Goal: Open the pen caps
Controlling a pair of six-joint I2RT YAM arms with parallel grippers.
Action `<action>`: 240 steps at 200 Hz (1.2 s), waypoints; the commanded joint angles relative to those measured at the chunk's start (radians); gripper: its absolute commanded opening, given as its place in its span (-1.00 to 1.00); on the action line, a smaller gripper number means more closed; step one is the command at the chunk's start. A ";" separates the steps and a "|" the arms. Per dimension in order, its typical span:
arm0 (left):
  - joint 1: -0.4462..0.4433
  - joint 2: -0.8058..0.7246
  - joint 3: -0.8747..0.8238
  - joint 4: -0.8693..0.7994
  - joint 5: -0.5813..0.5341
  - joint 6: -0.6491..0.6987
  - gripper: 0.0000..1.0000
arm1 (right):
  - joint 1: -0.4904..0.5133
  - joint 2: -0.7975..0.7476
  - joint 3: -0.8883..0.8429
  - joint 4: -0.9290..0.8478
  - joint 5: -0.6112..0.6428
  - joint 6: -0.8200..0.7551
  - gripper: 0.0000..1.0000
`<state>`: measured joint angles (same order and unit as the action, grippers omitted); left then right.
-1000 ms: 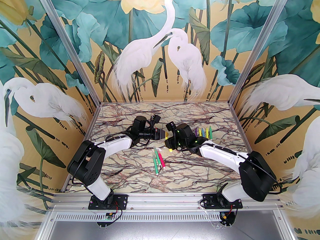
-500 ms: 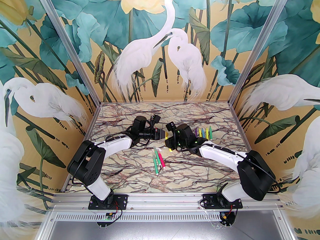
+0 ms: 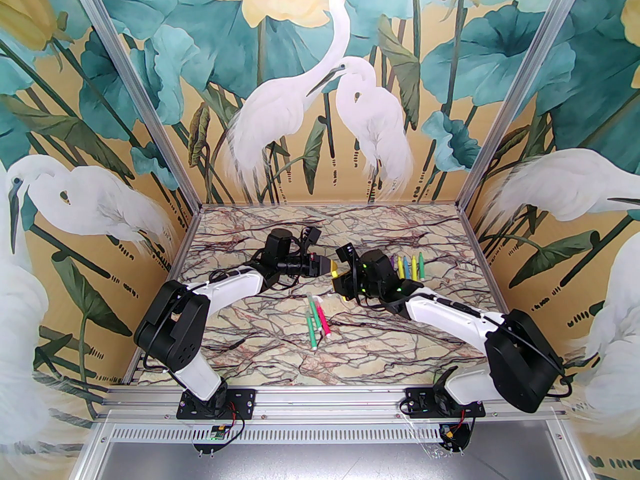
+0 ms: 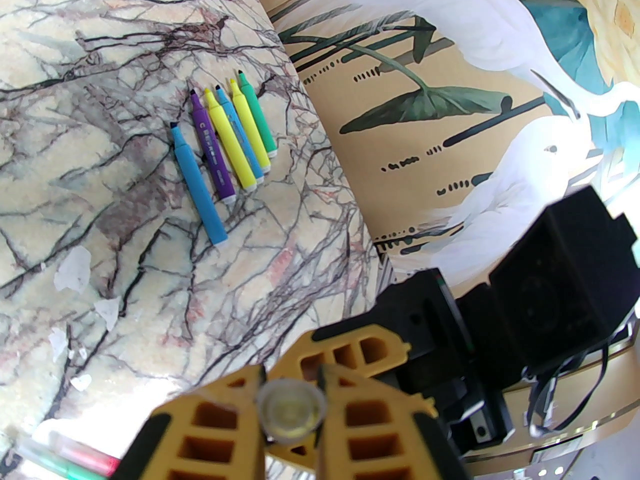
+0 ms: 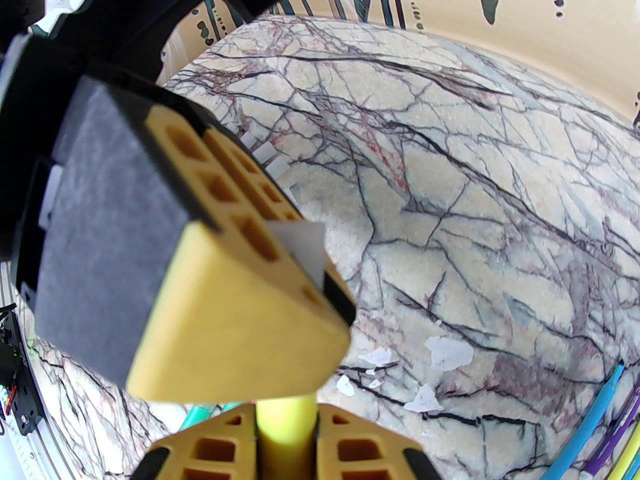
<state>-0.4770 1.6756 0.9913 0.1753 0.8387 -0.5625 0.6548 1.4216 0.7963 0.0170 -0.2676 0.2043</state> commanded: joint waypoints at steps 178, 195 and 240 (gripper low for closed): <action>0.131 -0.028 0.084 -0.008 -0.134 -0.069 -1.00 | -0.001 -0.052 -0.120 -0.152 -0.018 -0.055 -1.00; 0.137 -0.033 0.087 -0.012 -0.138 -0.074 -1.00 | -0.001 -0.054 -0.124 -0.154 -0.013 -0.057 -1.00; 0.154 -0.048 0.091 -0.031 -0.152 -0.080 -1.00 | -0.003 -0.059 -0.138 -0.149 -0.005 -0.059 -1.00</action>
<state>-0.4477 1.6749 1.0237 0.0761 0.8795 -0.6445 0.6540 1.3788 0.7280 0.1081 -0.2623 0.1589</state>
